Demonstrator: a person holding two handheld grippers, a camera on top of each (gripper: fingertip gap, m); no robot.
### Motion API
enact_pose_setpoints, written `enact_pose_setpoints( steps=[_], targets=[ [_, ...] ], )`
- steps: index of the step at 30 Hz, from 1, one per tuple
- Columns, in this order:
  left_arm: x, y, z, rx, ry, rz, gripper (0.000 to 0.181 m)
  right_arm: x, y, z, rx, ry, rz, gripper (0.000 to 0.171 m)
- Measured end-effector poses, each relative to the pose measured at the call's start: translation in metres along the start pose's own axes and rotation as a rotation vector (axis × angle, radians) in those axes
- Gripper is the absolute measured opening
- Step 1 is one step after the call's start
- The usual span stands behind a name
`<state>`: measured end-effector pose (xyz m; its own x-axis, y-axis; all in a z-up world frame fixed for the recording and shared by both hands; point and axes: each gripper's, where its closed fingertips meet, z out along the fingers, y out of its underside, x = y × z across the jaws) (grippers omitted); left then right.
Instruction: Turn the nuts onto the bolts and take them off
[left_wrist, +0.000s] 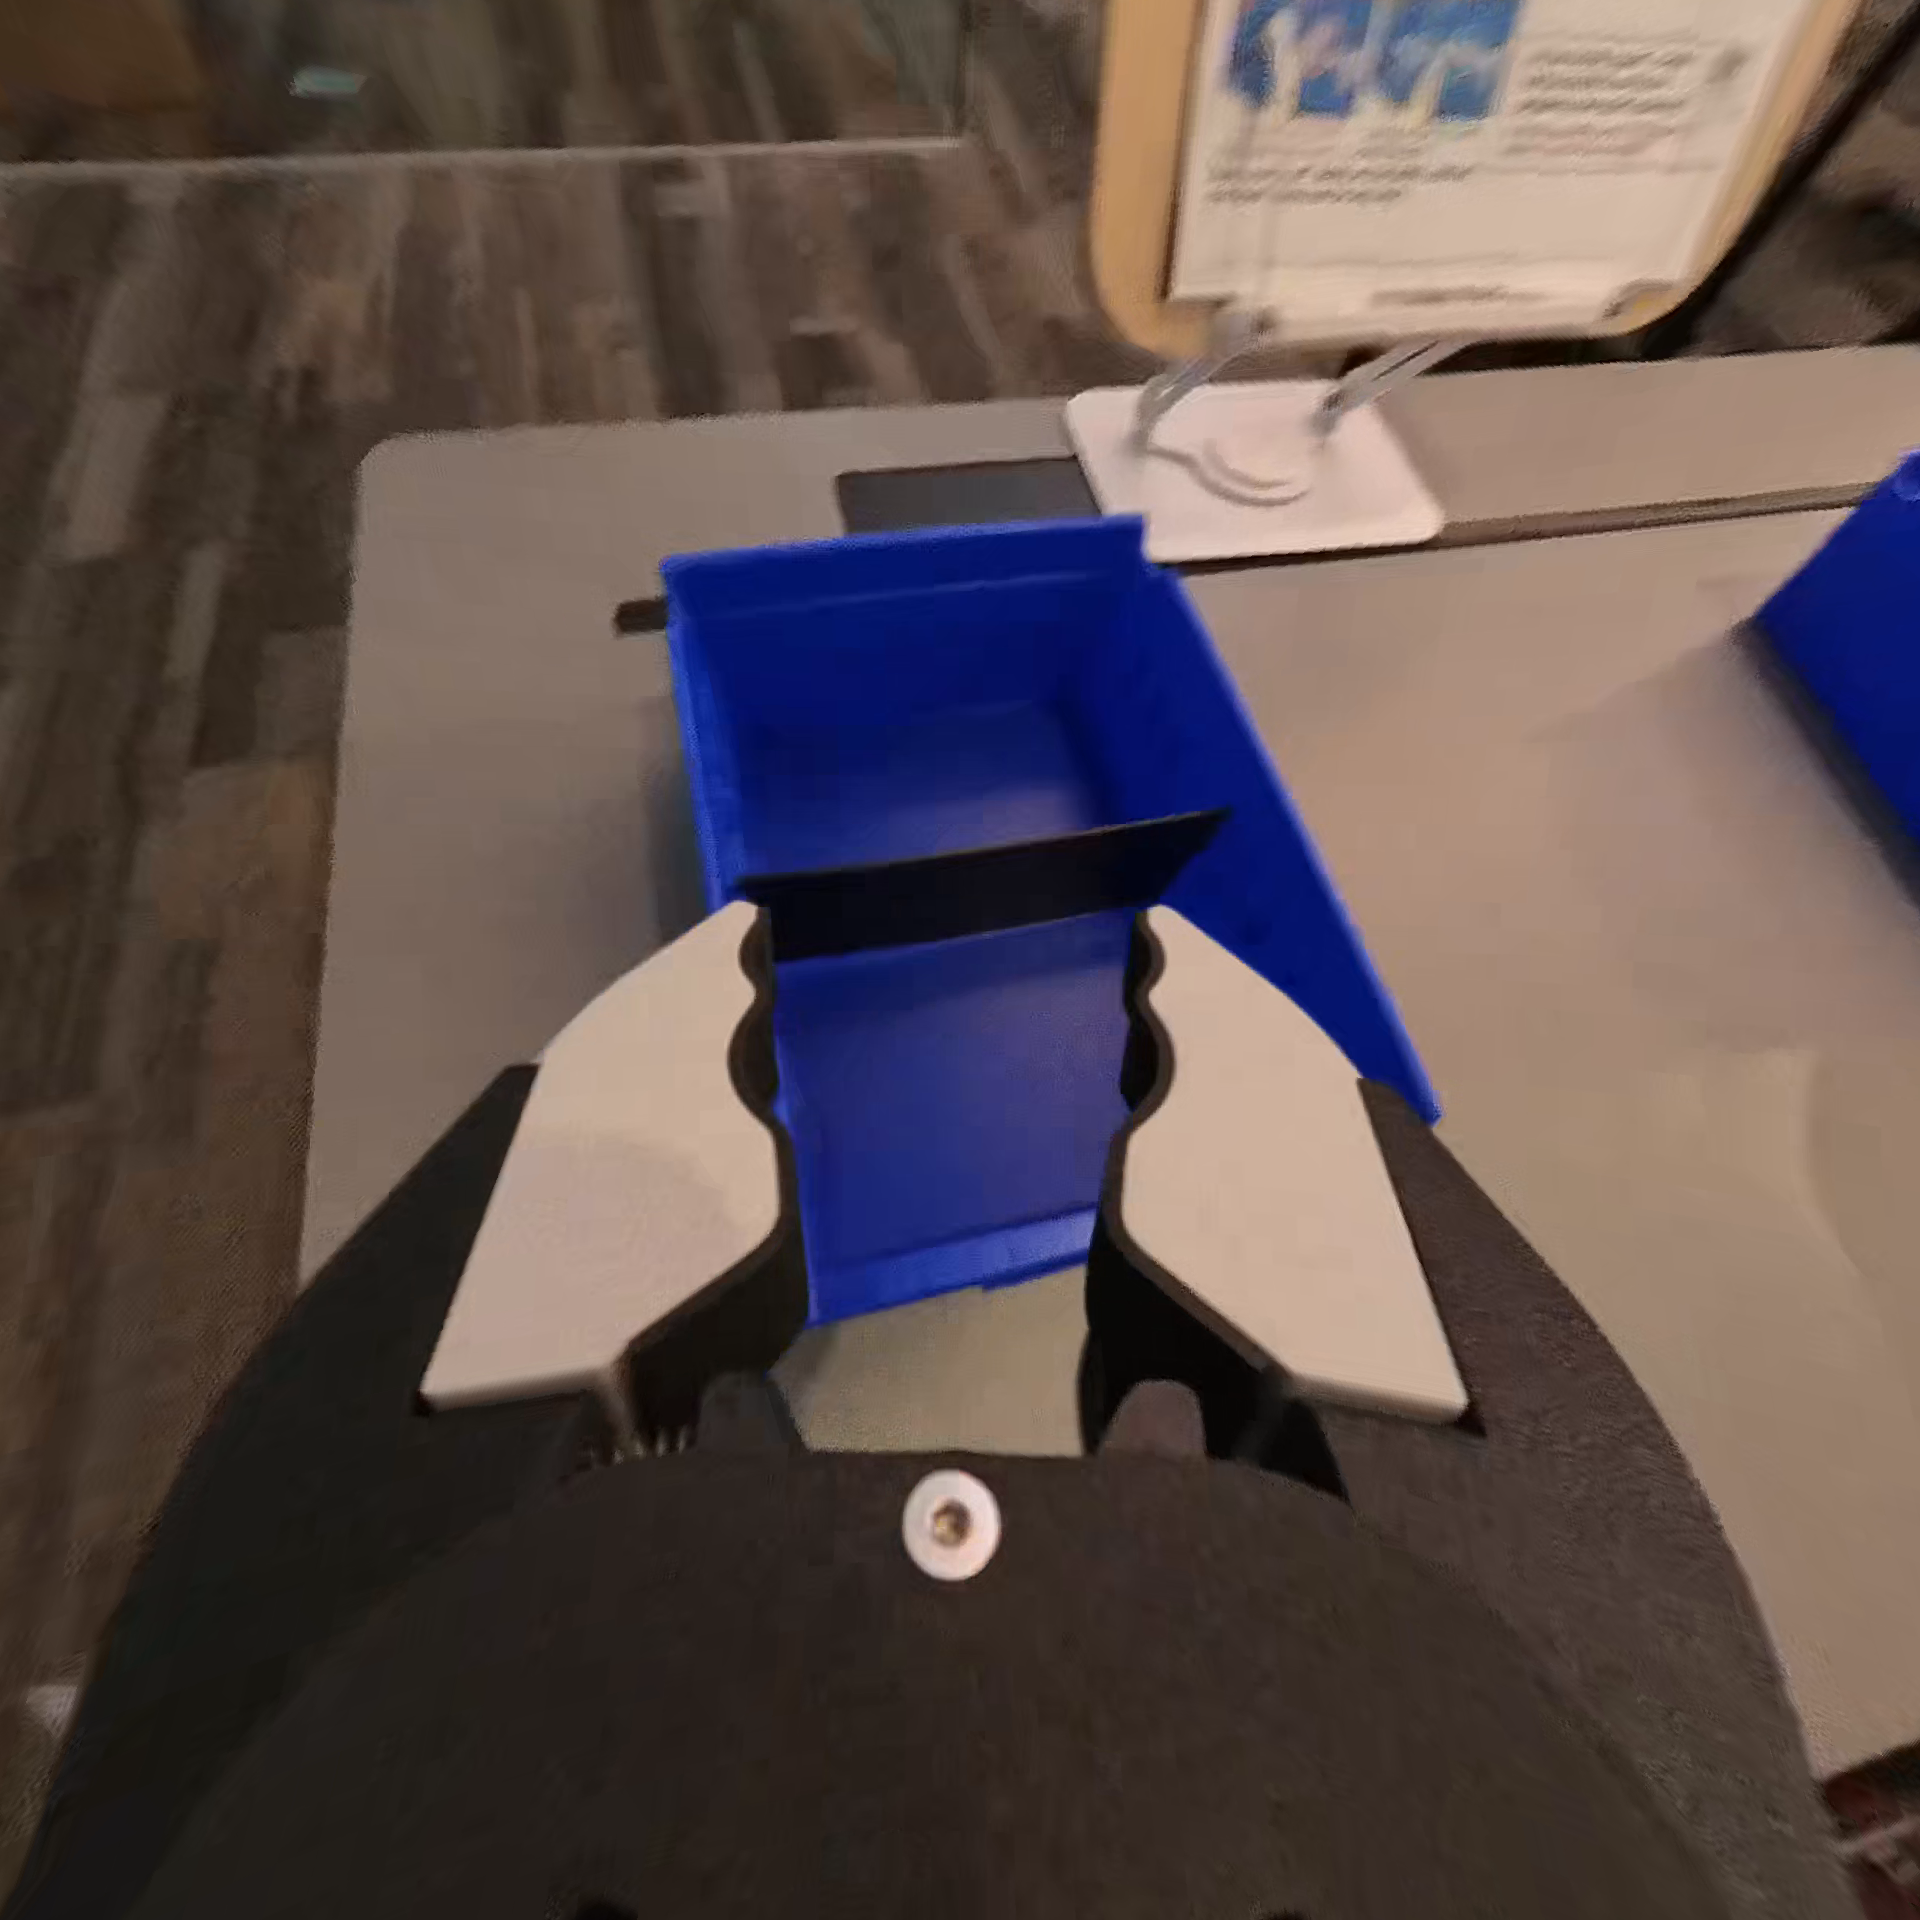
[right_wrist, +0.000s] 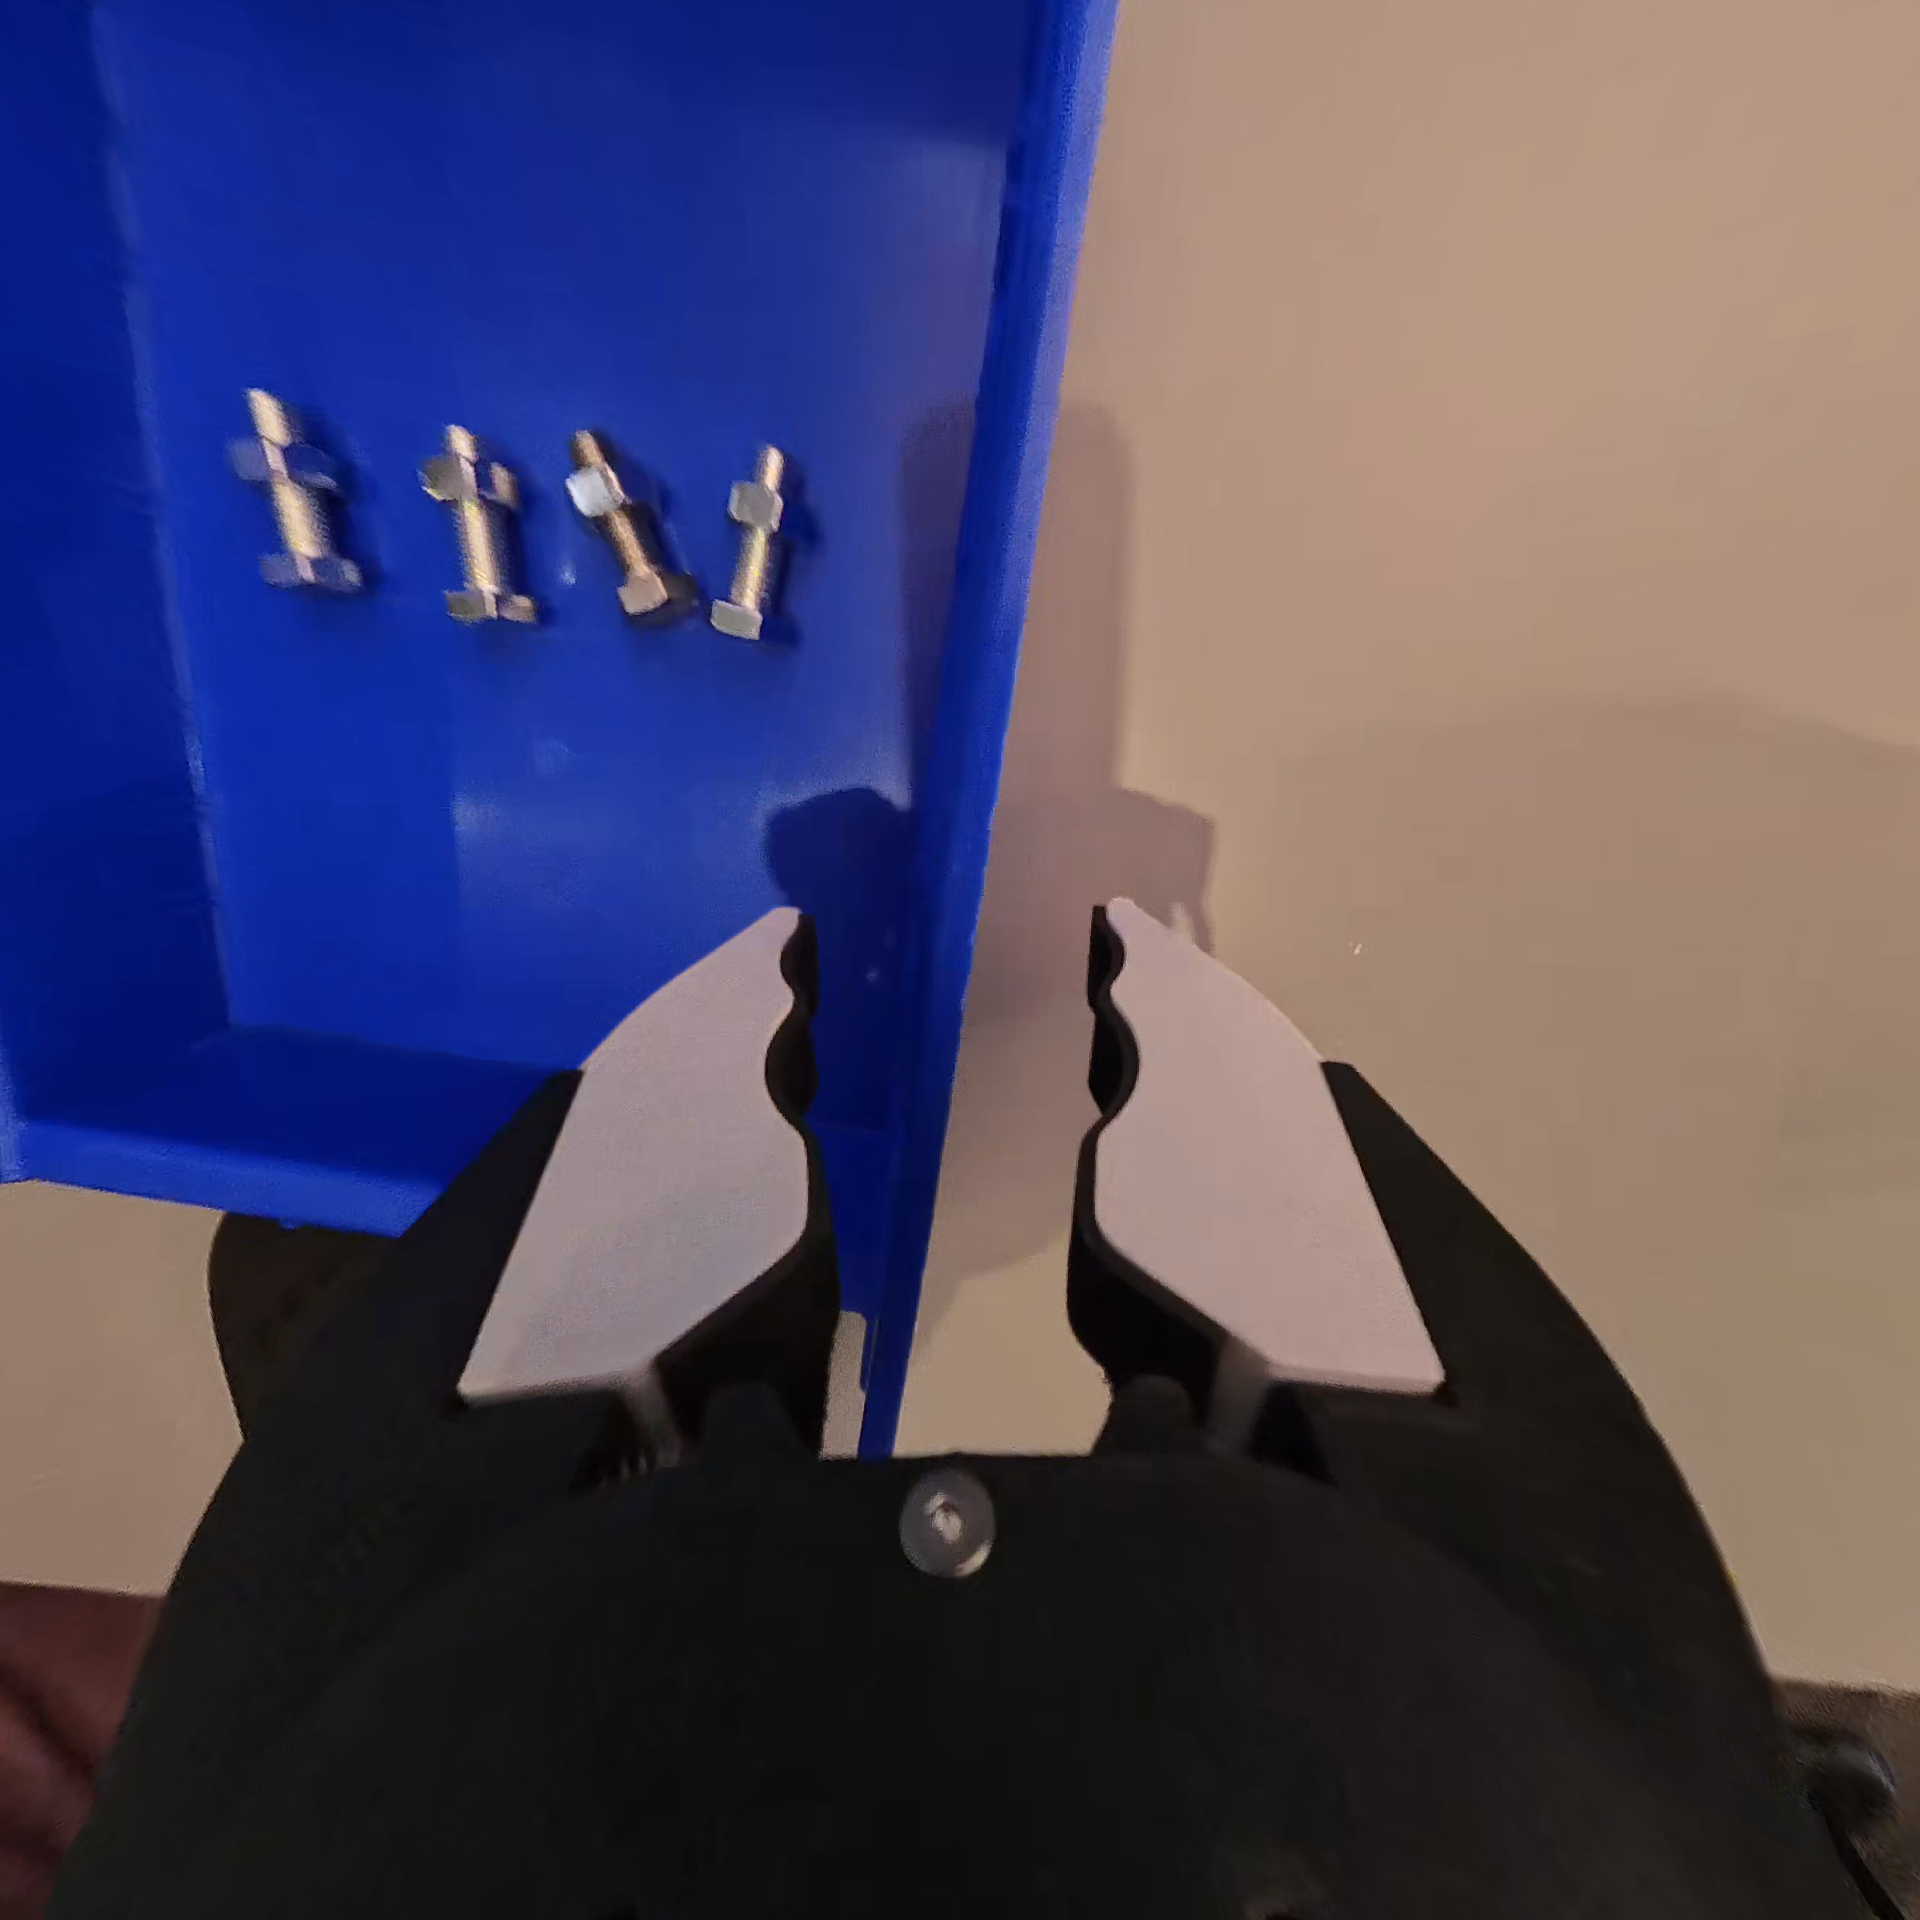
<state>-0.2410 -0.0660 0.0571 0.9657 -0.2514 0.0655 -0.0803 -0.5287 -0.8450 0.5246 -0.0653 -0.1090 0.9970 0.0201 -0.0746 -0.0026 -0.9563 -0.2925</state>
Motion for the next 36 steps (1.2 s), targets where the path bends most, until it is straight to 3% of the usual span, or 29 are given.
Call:
enact_pose_setpoints(
  steps=[5, 7, 10, 14, 16, 18, 20, 29, 36],
  targets=[
    [-0.041, 0.057, 0.023, -0.155, -0.145, -0.027, 0.073, 0.008, 0.016, 0.02, -0.199, 0.089, -0.019, 0.036],
    [-0.051, 0.08, 0.036, -0.24, -0.172, -0.032, 0.076, 0.005, 0.02, 0.026, -0.23, 0.068, -0.006, 0.03],
    [-0.057, 0.102, 0.056, -0.302, -0.145, -0.088, 0.072, -0.007, 0.026, 0.03, -0.267, -0.027, 0.004, 0.008],
    [-0.068, 0.125, 0.074, -0.377, -0.145, -0.111, 0.069, -0.012, 0.036, 0.028, -0.341, -0.077, -0.007, 0.007],
    [-0.069, 0.134, 0.082, -0.404, -0.12, -0.113, 0.057, -0.011, 0.036, 0.028, -0.339, -0.084, -0.011, 0.006],
    [-0.067, 0.14, 0.089, -0.413, -0.077, -0.143, 0.044, -0.011, 0.036, 0.028, -0.325, -0.093, -0.012, 0.007],
    [-0.056, 0.144, 0.093, -0.428, 0.015, -0.183, 0.016, -0.011, 0.037, 0.028, -0.318, -0.089, -0.018, 0.007],
    [-0.061, 0.146, 0.091, -0.47, -0.036, -0.109, 0.009, -0.011, 0.04, 0.027, -0.274, -0.083, -0.022, 0.007],
    [-0.06, 0.148, 0.088, -0.492, -0.068, -0.088, 0.007, -0.011, 0.043, 0.027, -0.361, -0.063, -0.011, 0.007]
  ],
)
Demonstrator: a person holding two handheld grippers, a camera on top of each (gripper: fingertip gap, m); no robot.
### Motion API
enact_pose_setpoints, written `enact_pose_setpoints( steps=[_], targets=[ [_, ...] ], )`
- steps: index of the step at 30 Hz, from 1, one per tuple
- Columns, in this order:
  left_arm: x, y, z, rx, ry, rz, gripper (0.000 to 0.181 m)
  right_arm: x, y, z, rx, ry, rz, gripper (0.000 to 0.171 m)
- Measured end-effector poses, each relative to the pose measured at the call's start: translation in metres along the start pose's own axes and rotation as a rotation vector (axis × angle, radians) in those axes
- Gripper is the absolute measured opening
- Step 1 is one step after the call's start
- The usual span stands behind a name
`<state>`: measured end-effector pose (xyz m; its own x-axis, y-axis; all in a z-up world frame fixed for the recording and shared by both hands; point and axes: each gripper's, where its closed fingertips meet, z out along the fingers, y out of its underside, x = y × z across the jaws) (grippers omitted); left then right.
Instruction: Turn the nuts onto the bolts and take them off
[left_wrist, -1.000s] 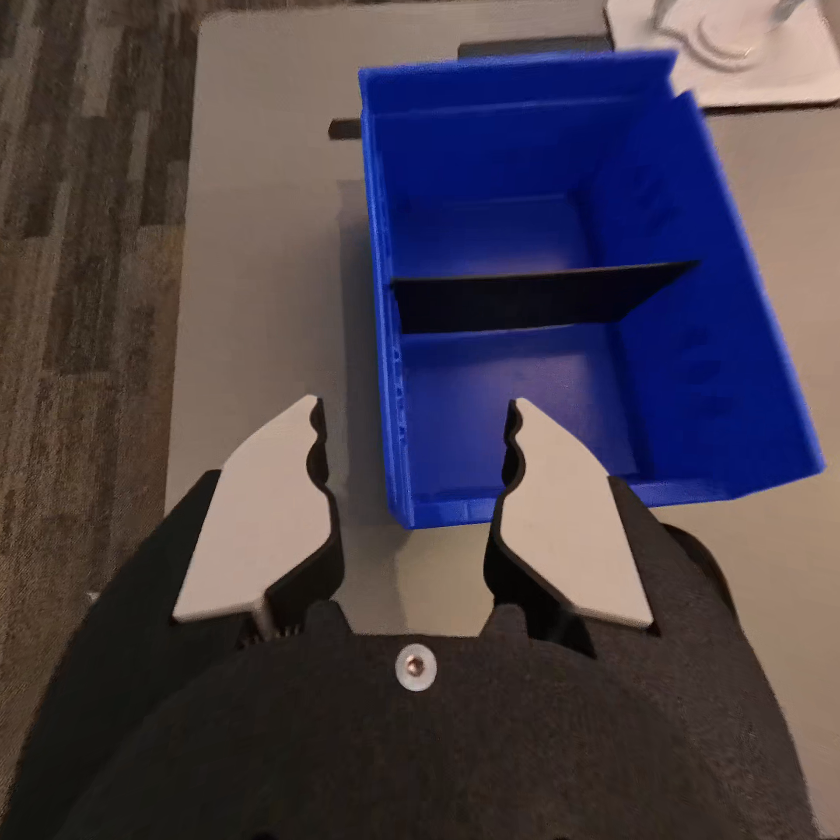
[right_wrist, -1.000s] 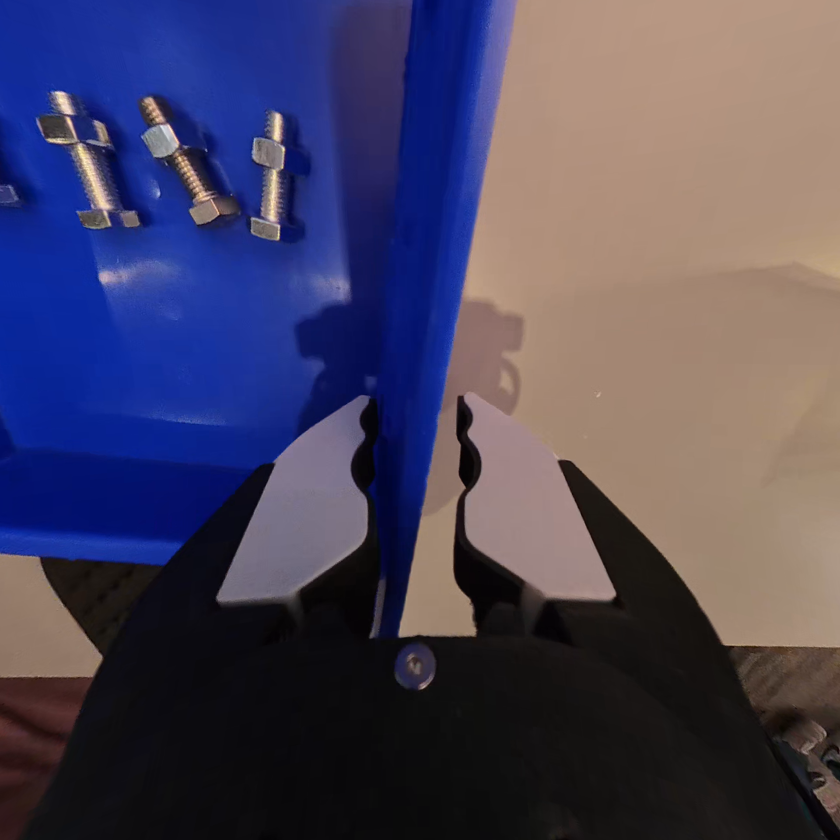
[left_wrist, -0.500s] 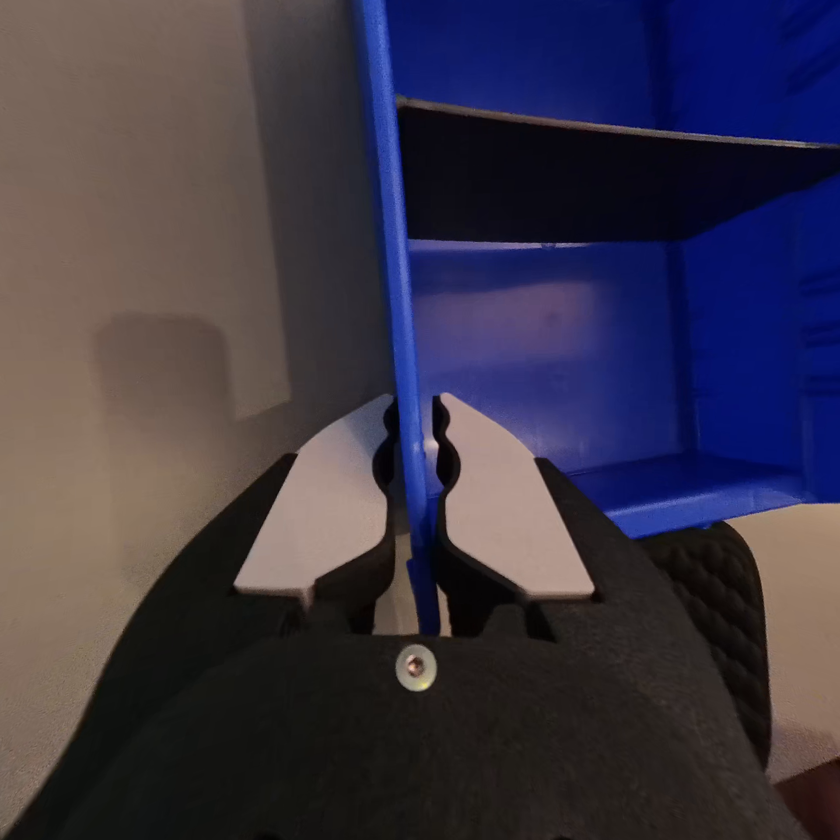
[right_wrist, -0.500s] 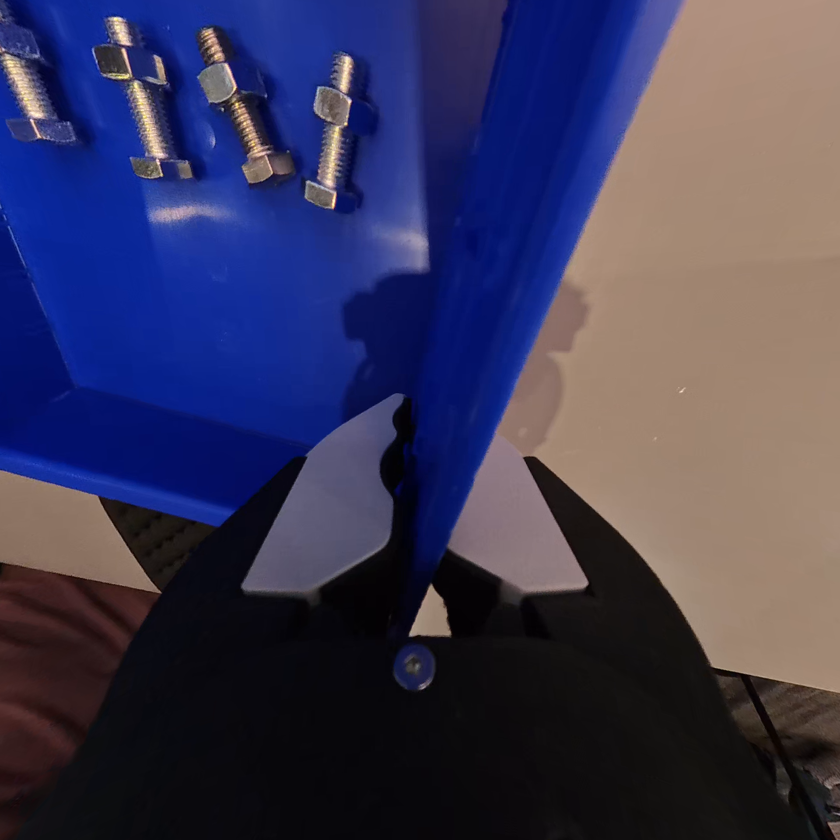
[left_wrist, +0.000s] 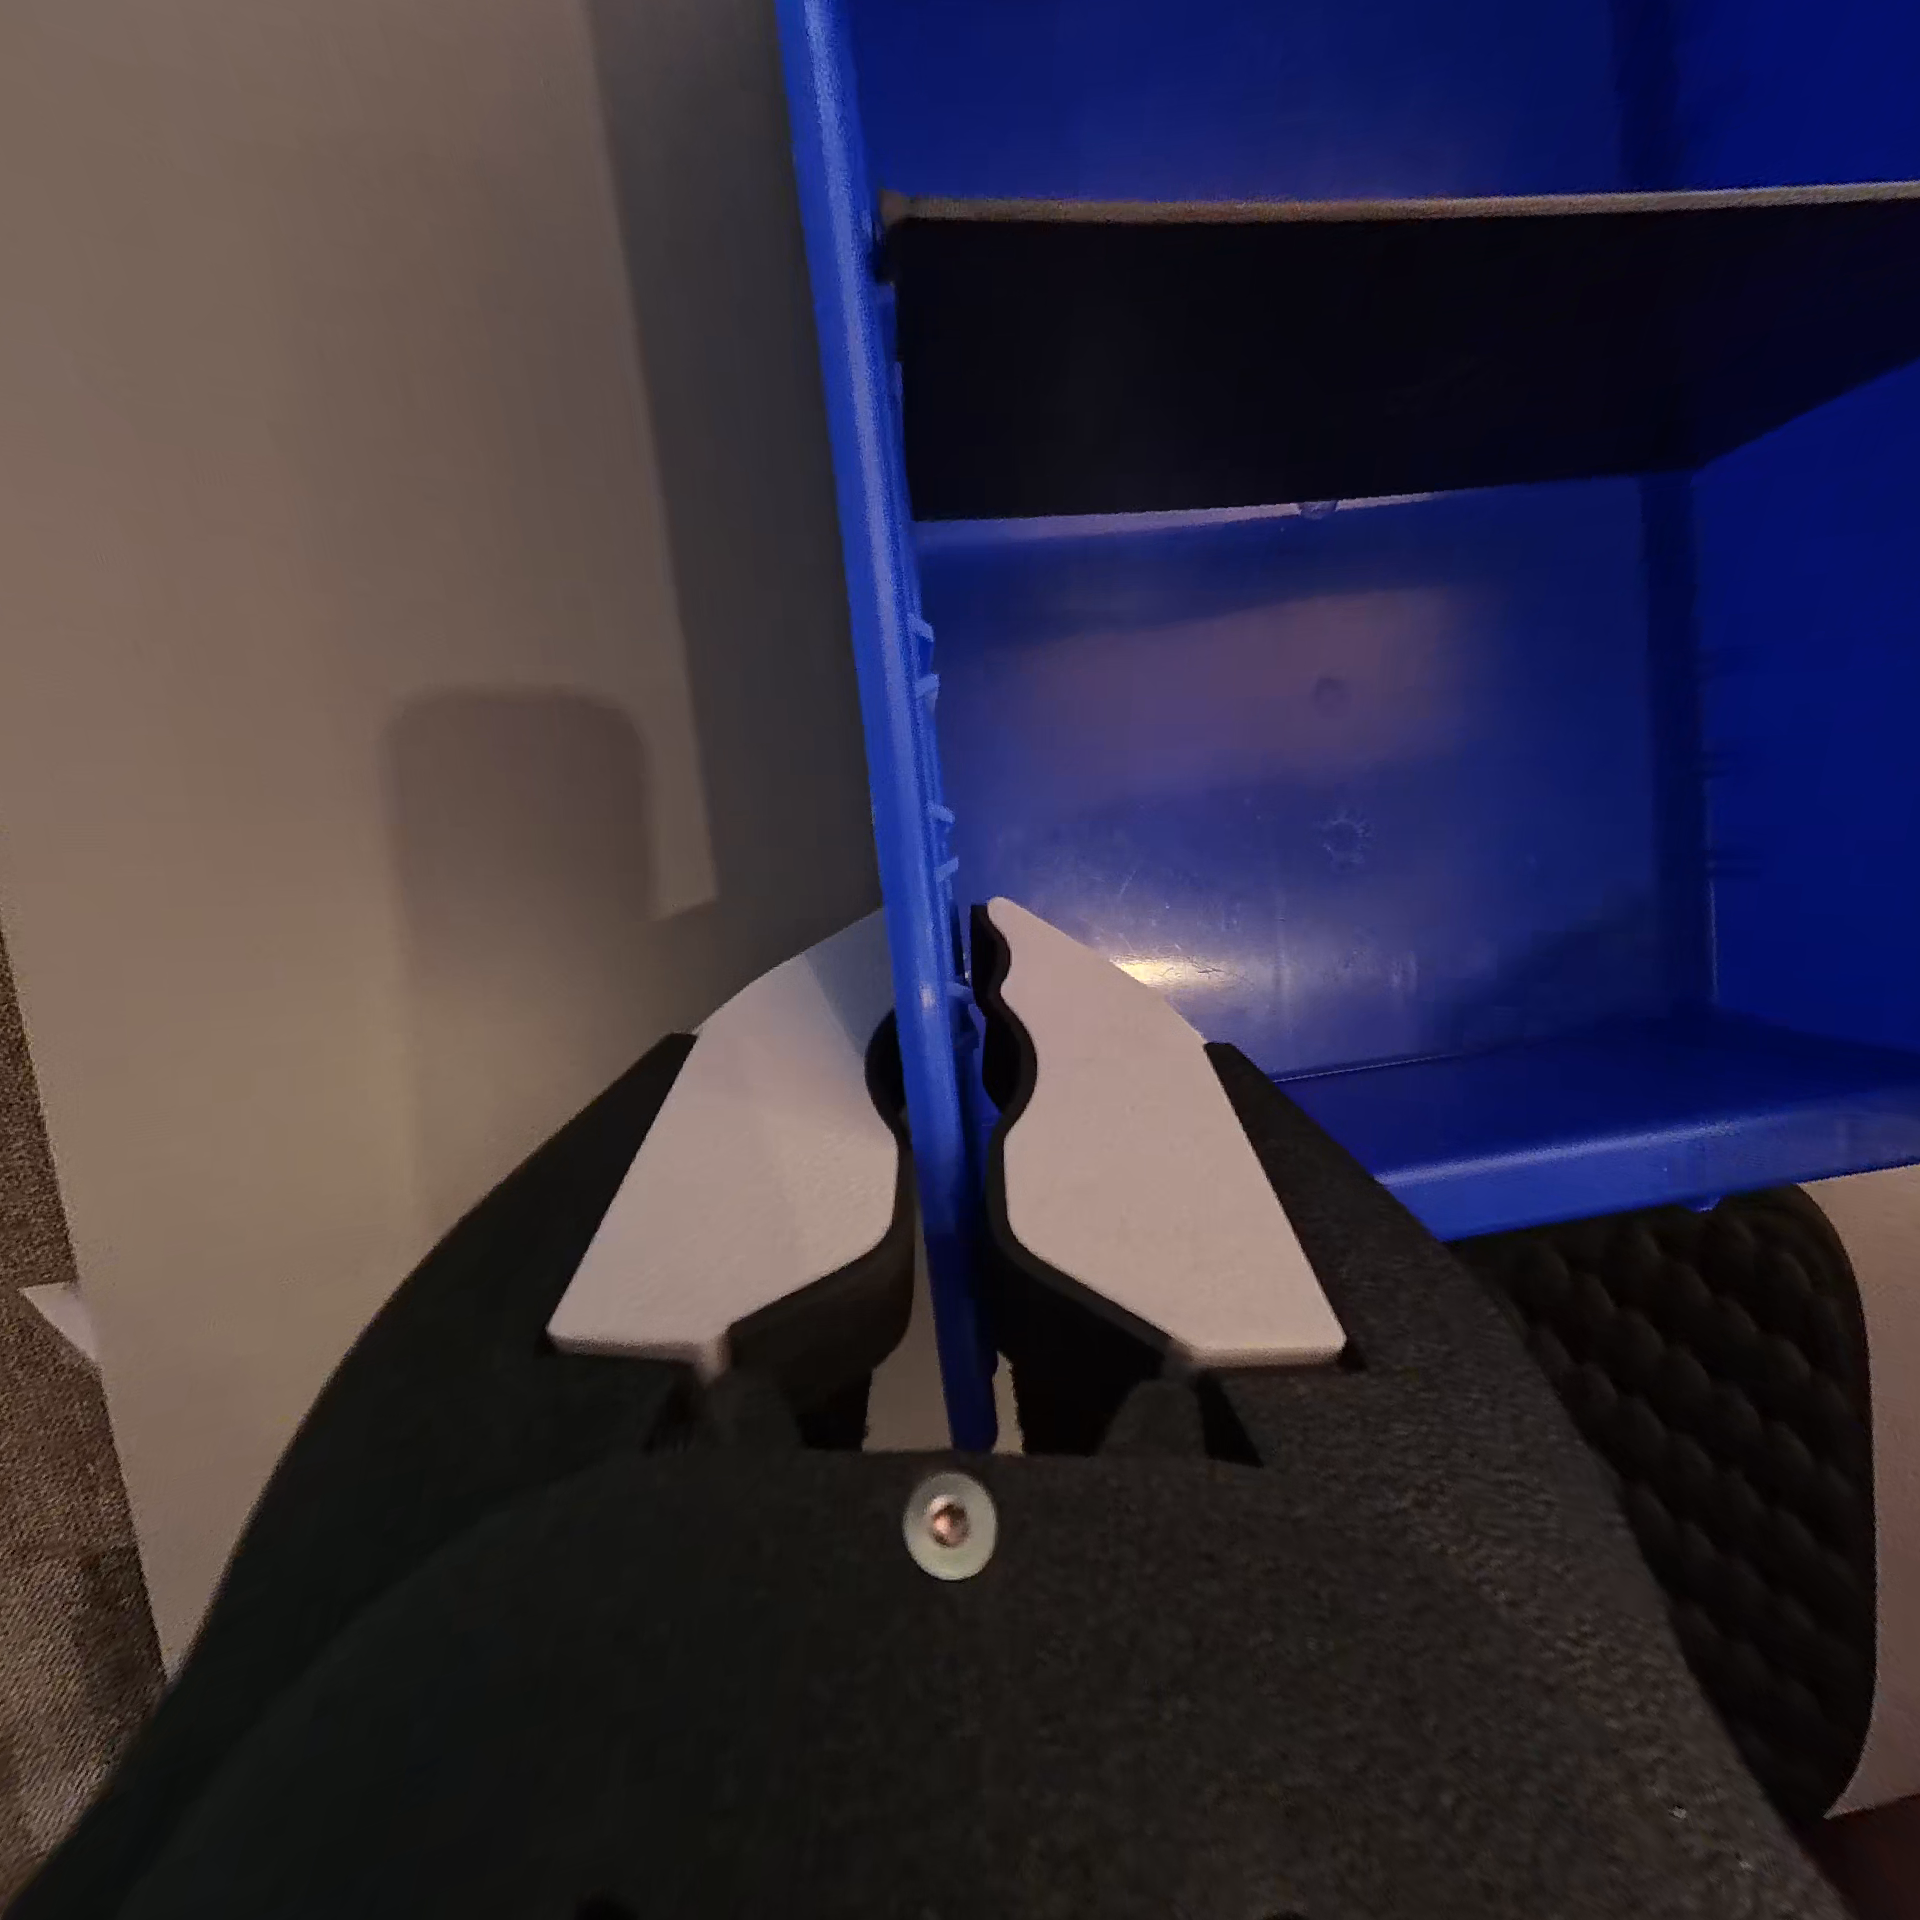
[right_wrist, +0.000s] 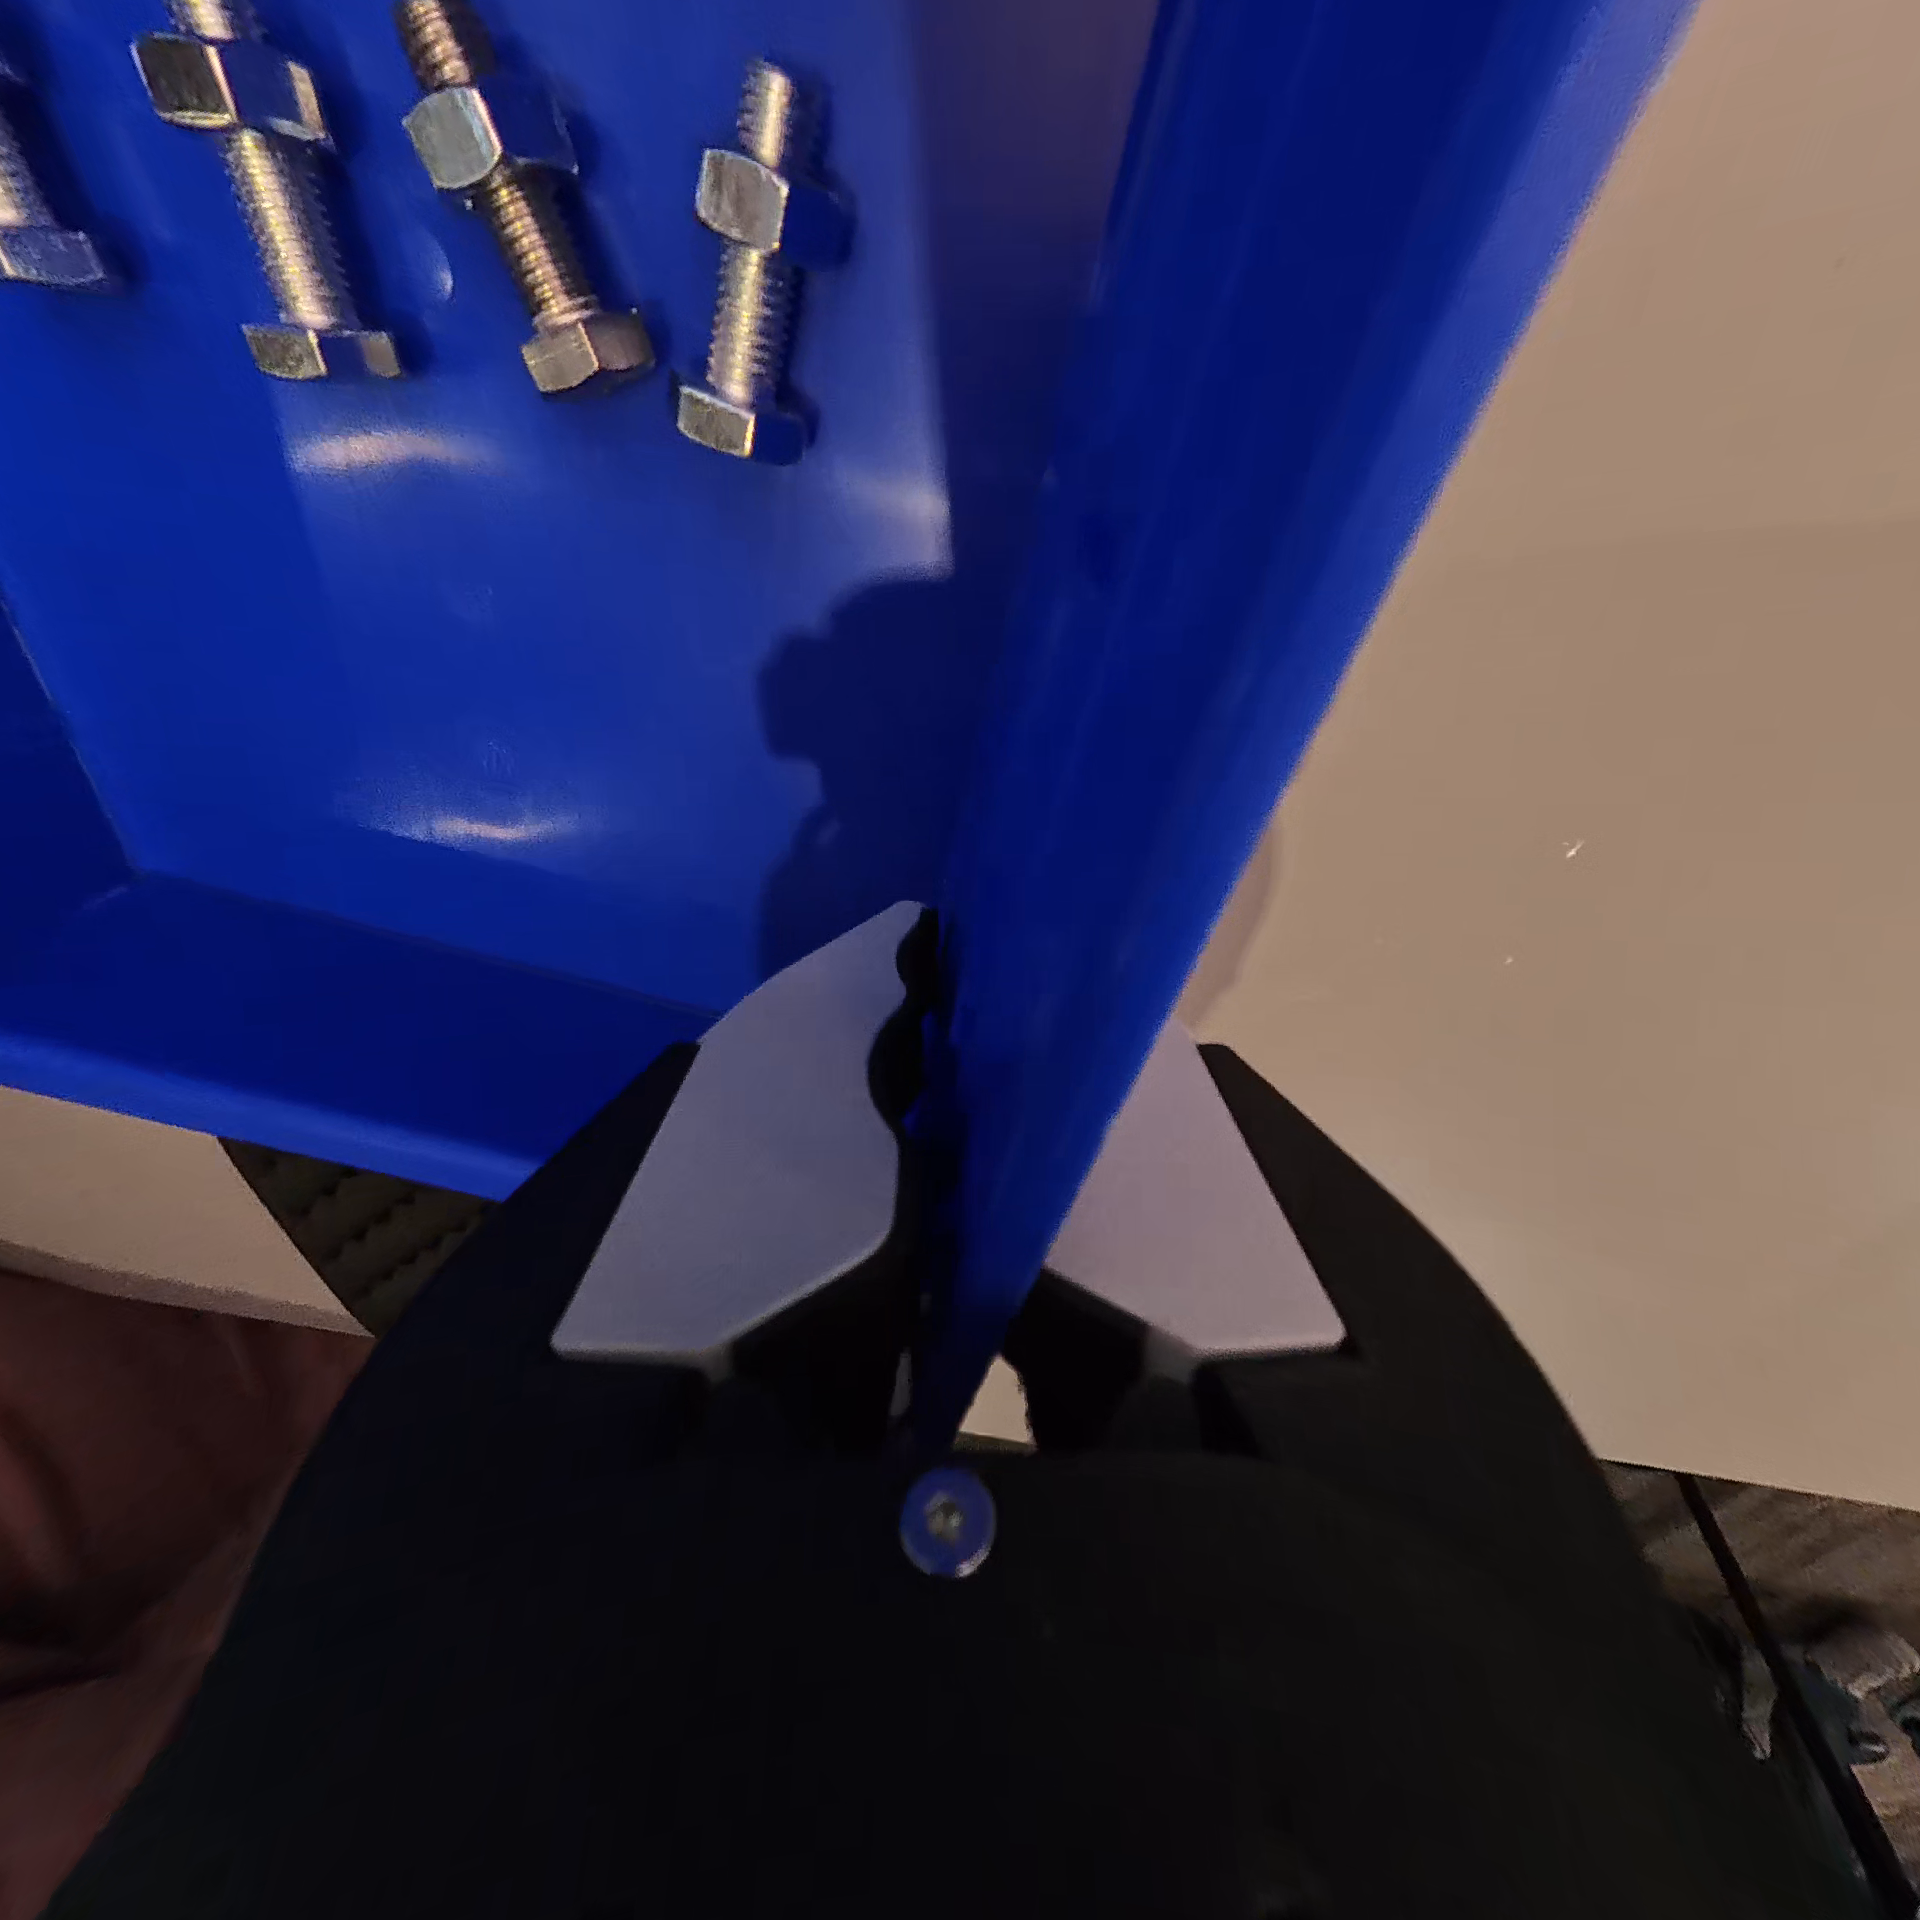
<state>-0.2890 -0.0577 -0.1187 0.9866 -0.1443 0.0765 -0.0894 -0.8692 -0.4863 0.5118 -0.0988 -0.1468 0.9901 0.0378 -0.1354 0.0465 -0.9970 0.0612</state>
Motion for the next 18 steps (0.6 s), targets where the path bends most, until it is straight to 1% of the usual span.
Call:
enact_pose_setpoints(
  steps=[8, 18],
  targets=[
    [0.009, 0.002, 0.0, 0.0, -0.002, 0.013, 0.008, 0.001, 0.0, 0.0, 0.002, 0.025, 0.006, 0.009],
    [0.028, 0.002, 0.002, -0.014, 0.021, 0.099, 0.009, 0.003, 0.001, 0.0, -0.013, 0.065, 0.003, 0.013]
  ],
)
